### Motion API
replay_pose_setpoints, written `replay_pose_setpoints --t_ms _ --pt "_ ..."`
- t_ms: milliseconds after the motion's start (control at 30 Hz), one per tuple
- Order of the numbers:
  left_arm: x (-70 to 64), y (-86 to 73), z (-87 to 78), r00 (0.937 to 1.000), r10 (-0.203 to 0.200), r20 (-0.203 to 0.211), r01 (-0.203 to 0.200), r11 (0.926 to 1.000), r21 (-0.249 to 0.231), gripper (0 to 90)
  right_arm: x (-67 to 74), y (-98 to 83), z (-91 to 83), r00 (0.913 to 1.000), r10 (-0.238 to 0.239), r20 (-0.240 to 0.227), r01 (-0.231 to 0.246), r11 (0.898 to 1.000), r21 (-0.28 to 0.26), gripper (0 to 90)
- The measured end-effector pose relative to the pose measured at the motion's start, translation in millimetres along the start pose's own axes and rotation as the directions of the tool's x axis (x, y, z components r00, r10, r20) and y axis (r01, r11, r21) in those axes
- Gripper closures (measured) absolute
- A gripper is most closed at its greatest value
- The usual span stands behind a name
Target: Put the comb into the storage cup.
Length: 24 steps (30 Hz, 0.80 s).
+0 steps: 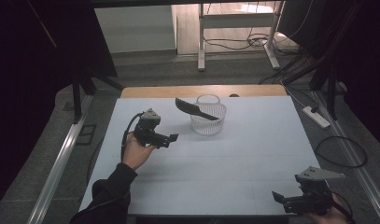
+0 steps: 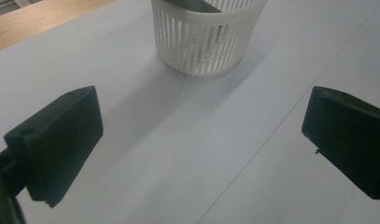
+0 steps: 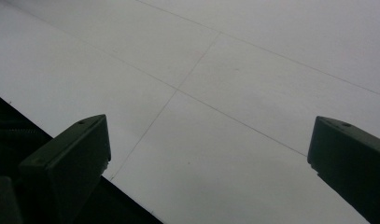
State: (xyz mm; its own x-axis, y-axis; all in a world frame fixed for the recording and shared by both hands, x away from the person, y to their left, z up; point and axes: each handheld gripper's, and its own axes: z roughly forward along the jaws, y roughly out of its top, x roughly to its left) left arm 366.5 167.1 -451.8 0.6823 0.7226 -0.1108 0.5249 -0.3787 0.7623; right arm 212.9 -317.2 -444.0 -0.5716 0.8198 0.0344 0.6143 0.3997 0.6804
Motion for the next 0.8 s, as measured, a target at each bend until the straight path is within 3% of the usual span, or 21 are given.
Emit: replay_pose_setpoints --t_ms 800 --pt "-5.3 -15.0 -23.5 0.9995 -0.032 -0.004 0.032 0.9992 -0.025 0.0 1.1 0.1 0.1 1.0 -0.006 0.003 0.006 1.0 0.0 0.0"
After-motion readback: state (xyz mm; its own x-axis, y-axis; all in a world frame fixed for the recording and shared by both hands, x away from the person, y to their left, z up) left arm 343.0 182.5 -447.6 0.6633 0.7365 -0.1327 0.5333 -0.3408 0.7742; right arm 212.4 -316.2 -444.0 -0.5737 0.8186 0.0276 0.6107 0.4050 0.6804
